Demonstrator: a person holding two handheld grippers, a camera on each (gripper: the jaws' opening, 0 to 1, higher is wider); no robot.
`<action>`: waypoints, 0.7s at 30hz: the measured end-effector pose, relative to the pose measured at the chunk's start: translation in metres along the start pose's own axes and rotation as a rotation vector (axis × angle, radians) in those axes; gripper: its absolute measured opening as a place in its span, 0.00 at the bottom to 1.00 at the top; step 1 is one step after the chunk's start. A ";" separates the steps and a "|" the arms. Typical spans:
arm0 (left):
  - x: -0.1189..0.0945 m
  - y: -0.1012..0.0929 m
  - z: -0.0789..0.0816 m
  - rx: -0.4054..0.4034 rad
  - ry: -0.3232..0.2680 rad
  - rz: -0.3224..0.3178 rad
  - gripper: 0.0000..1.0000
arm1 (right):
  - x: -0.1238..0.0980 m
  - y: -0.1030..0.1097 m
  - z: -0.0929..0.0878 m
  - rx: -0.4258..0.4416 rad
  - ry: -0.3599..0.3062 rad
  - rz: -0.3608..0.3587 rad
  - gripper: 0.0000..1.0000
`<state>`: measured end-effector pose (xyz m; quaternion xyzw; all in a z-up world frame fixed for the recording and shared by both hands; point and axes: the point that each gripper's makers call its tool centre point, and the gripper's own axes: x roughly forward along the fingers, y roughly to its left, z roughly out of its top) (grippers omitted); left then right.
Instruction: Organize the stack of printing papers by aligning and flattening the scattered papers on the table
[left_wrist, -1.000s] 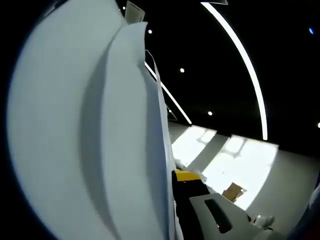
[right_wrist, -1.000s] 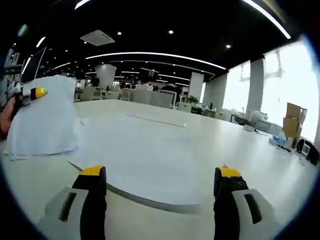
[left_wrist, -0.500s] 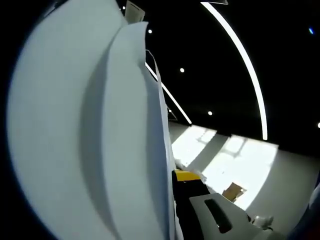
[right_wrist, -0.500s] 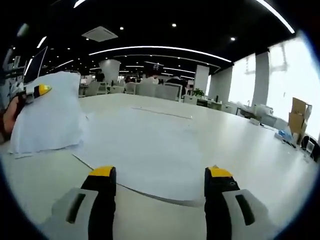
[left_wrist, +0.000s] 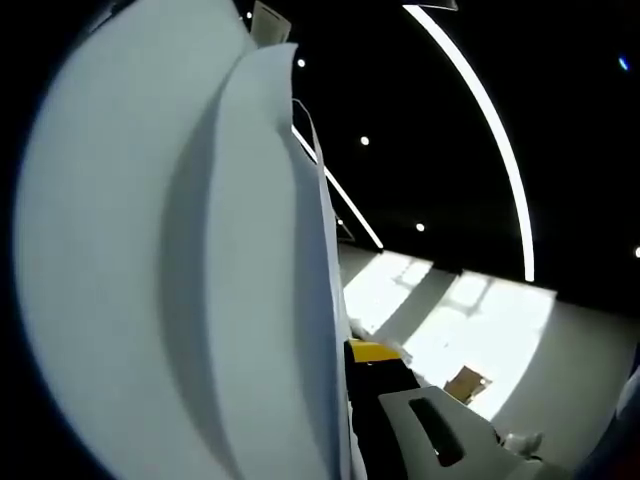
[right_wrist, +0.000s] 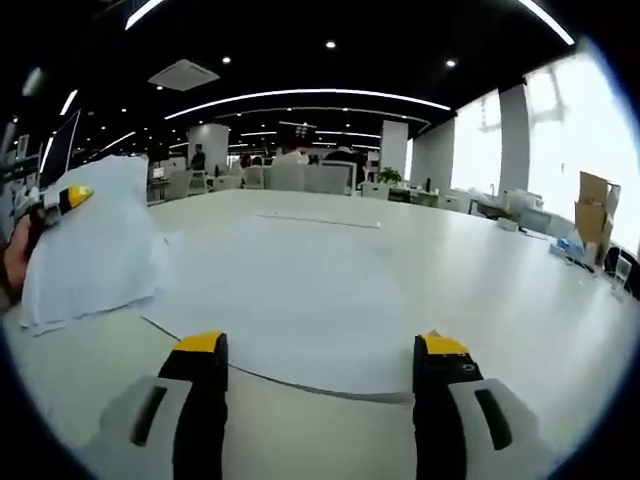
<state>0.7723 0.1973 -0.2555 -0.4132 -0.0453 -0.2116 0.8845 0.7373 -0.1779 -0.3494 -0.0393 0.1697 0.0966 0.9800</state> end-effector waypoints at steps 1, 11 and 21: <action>0.000 0.000 0.000 0.000 0.000 0.000 0.06 | 0.000 0.000 -0.001 0.006 0.001 0.002 0.69; -0.001 -0.002 -0.001 -0.002 -0.002 -0.001 0.06 | 0.001 -0.004 -0.002 0.031 0.006 -0.014 0.75; -0.001 -0.002 -0.001 -0.005 -0.004 -0.001 0.06 | 0.001 0.000 -0.003 0.036 0.010 0.001 0.72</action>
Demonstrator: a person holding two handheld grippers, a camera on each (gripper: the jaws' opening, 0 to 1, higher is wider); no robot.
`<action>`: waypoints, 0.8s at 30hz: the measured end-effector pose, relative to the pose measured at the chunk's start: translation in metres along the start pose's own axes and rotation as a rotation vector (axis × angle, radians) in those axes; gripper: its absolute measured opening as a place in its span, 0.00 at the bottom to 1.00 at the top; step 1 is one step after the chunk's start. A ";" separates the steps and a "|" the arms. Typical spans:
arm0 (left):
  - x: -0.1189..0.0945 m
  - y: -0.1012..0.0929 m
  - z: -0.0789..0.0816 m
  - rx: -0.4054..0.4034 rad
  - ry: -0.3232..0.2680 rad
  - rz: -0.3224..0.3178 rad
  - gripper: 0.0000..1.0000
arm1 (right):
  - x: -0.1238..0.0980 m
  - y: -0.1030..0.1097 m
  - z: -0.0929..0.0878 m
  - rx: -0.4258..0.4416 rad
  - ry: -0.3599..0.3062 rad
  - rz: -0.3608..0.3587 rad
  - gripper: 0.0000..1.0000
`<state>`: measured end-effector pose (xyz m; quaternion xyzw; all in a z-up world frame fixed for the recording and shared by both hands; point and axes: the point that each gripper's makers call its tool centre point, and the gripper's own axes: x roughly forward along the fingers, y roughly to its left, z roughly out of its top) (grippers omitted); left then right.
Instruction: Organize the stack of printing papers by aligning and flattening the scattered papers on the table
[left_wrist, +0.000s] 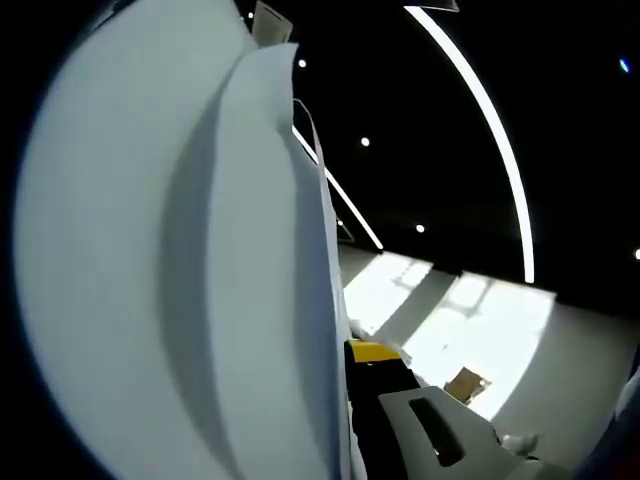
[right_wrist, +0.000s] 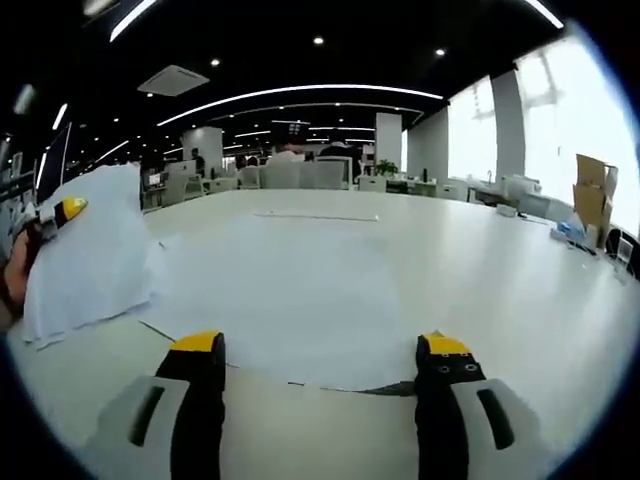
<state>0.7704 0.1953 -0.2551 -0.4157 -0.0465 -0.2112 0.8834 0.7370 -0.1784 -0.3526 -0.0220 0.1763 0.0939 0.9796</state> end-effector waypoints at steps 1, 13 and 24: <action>0.000 0.000 0.000 0.000 0.000 0.000 0.06 | 0.000 0.000 0.000 -0.006 -0.002 0.004 0.71; 0.000 -0.001 -0.001 0.001 0.000 0.000 0.06 | -0.003 -0.010 -0.001 0.012 0.021 0.009 0.56; 0.000 -0.001 0.000 0.001 0.000 0.000 0.06 | -0.003 -0.022 -0.002 0.015 0.031 0.012 0.43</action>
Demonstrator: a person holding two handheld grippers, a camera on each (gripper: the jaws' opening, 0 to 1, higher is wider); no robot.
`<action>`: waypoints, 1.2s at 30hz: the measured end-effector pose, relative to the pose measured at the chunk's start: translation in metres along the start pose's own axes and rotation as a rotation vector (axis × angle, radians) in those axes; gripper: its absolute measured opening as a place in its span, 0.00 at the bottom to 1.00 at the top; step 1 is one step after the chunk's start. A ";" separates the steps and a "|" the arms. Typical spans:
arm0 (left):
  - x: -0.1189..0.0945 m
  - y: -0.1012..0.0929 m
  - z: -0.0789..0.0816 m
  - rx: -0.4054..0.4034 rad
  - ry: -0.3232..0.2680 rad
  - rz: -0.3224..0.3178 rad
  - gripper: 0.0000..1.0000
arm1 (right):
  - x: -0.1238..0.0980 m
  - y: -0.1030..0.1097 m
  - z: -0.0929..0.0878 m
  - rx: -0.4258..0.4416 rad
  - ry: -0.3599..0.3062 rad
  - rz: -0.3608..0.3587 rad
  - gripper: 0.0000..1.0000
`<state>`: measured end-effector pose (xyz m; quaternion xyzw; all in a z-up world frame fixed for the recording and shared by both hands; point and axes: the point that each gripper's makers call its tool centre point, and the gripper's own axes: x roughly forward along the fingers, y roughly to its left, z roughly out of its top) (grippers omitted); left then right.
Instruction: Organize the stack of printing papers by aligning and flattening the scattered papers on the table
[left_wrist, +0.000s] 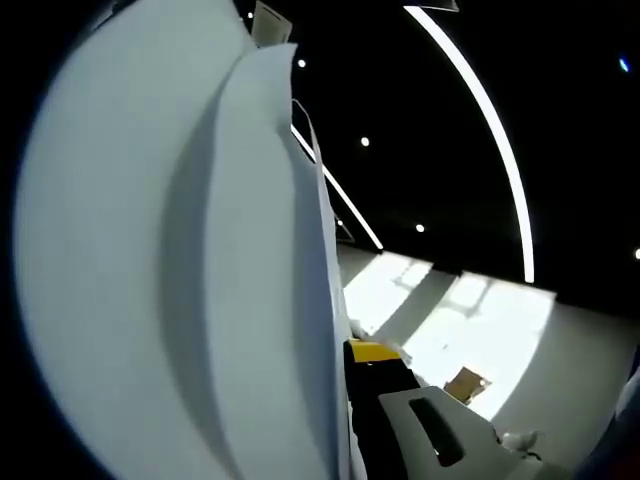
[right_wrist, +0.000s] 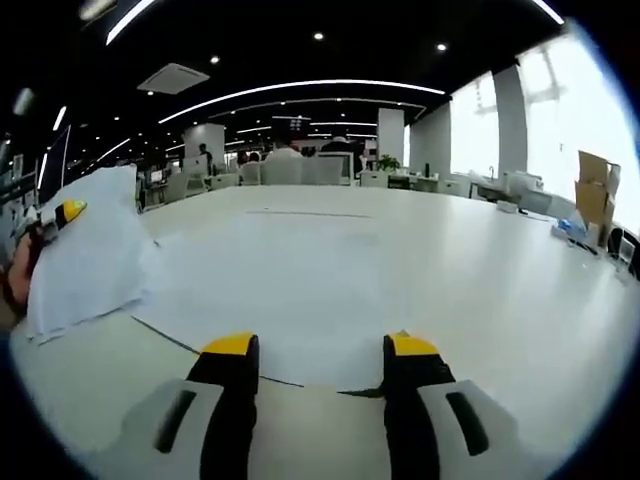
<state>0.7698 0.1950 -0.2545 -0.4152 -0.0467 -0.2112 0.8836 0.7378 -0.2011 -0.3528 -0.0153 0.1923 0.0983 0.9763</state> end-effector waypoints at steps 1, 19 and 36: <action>0.000 0.000 0.000 0.000 0.000 0.000 0.06 | 0.000 -0.002 0.000 0.005 0.001 0.000 0.42; 0.000 0.002 0.002 -0.006 -0.001 -0.001 0.06 | -0.012 0.003 0.021 0.351 -0.052 0.203 0.28; 0.000 0.003 0.002 -0.002 -0.001 0.001 0.06 | -0.007 0.014 0.018 0.429 -0.015 0.260 0.06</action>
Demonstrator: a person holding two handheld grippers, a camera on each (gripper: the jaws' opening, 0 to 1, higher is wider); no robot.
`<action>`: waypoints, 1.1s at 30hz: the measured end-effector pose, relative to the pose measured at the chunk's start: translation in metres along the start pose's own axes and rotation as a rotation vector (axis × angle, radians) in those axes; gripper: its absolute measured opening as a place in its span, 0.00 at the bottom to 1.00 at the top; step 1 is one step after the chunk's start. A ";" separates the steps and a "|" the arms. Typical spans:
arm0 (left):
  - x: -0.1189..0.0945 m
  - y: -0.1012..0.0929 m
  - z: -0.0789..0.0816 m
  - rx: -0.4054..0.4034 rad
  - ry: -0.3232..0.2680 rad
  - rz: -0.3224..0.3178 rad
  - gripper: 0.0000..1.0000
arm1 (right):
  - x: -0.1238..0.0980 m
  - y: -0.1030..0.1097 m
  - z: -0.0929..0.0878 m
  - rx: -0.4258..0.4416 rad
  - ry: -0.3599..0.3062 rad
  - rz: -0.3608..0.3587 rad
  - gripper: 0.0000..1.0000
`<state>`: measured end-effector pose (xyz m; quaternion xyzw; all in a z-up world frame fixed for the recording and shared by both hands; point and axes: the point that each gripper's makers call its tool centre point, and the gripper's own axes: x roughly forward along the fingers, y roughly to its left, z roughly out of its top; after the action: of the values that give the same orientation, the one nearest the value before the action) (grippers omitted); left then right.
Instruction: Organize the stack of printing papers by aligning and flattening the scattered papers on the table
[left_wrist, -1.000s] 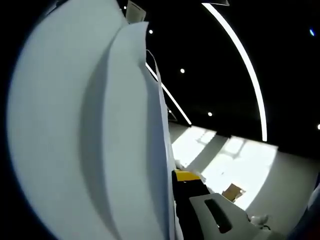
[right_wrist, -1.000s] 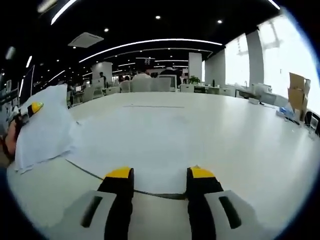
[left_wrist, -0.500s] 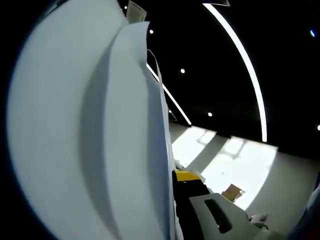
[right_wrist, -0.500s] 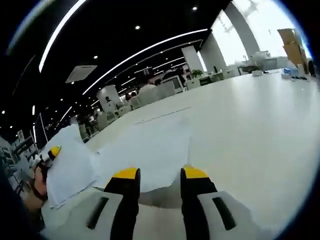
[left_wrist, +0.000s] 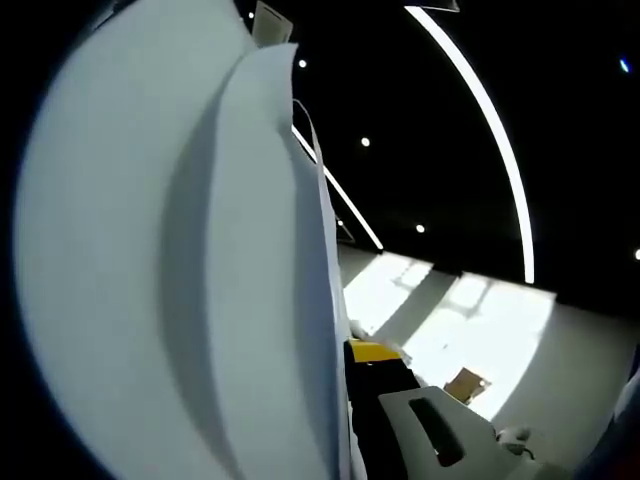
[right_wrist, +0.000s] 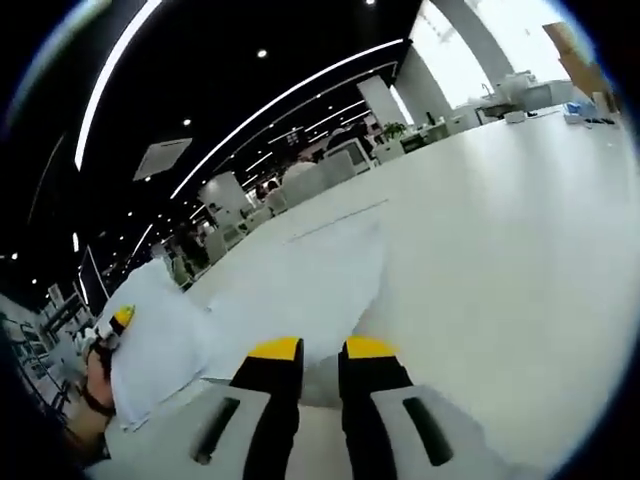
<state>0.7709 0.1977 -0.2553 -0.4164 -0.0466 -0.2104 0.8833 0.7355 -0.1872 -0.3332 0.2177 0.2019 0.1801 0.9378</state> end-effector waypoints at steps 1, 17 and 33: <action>0.000 0.000 0.000 -0.001 0.000 0.000 0.06 | 0.000 0.000 0.000 0.000 0.002 -0.001 0.05; 0.000 0.000 0.000 -0.007 -0.001 -0.002 0.06 | -0.003 0.001 0.003 -0.010 -0.024 0.010 0.00; 0.000 -0.001 0.000 0.006 0.001 0.001 0.06 | -0.006 0.002 0.007 -0.022 -0.038 0.022 0.00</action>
<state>0.7709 0.1969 -0.2551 -0.4138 -0.0464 -0.2099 0.8846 0.7332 -0.1906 -0.3246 0.2131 0.1798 0.1883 0.9417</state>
